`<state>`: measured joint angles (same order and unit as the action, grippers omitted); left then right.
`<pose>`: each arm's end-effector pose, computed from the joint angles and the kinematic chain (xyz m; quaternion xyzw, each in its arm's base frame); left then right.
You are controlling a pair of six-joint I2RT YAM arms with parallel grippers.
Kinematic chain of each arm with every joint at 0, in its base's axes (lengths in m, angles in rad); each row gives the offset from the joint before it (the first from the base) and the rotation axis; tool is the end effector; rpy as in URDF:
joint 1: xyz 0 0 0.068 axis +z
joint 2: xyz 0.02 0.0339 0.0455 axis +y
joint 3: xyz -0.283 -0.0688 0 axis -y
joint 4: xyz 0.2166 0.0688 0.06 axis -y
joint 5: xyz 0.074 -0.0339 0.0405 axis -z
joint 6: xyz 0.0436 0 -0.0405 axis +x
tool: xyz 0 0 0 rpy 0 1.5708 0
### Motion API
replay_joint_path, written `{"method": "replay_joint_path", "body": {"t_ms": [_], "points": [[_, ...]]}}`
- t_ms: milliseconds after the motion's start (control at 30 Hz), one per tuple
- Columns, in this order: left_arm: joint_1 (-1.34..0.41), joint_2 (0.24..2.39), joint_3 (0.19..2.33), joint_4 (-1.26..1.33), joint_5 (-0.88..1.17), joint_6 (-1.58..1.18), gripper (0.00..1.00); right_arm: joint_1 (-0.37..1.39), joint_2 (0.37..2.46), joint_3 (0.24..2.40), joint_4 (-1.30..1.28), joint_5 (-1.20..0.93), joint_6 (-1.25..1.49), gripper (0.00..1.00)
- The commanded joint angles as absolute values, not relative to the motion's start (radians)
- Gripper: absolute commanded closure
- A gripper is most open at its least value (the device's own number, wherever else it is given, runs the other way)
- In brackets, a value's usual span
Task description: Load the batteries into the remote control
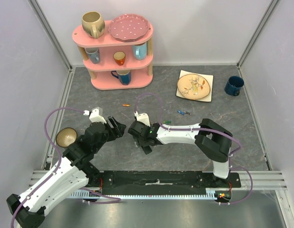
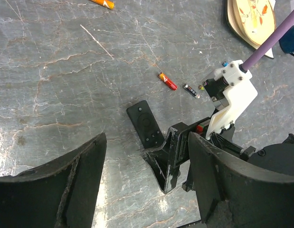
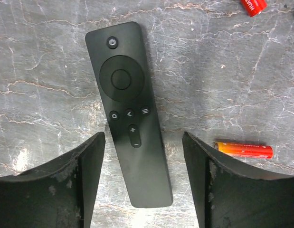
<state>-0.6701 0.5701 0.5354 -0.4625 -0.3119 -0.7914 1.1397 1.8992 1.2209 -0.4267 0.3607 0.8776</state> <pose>0.0881 -0.0528 0.2636 -0.1307 0.8425 -0.2378 0.4653 0.1682 0.3289 0.1896 -0.0840 0.9544 0.0991 0.2687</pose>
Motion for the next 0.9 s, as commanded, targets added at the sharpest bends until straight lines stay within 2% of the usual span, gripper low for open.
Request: {"method": "replay_joint_path", "body": {"t_ms": [0,133,233,367,533,567,667,700,867], "points": [[-0.673,0.574,0.568,-0.423,-0.310,-0.833,0.24,1.141,1.859,1.232,-0.425,0.387,0.874,0.22],[-0.673,0.603,0.572,-0.422,-0.304,-0.834,0.20,1.143,1.722,1.174,-0.425,0.399,0.853,0.14],[-0.673,0.672,0.584,-0.422,-0.291,-0.844,0.20,1.143,1.531,1.086,-0.440,0.437,0.822,0.12],[-0.693,0.834,0.587,-0.405,-0.279,-0.948,0.27,1.141,1.271,0.974,-0.520,0.550,0.792,0.09],[-0.805,1.043,0.661,-0.440,-0.362,-1.092,0.27,1.141,1.126,0.881,-0.568,0.641,0.788,0.05],[-0.828,1.075,0.682,-0.451,-0.377,-1.138,0.27,1.141,1.112,0.867,-0.571,0.647,0.796,0.02],[-0.885,1.178,0.759,-0.477,-0.423,-1.202,0.16,1.143,1.101,0.854,-0.574,0.643,0.807,0.02],[-0.887,1.201,0.775,-0.476,-0.420,-1.215,0.01,1.141,1.100,0.851,-0.574,0.643,0.811,0.02],[-0.887,1.348,0.860,-0.512,-0.416,-1.300,0.01,1.141,1.068,0.838,-0.569,0.652,0.798,0.02]]}}
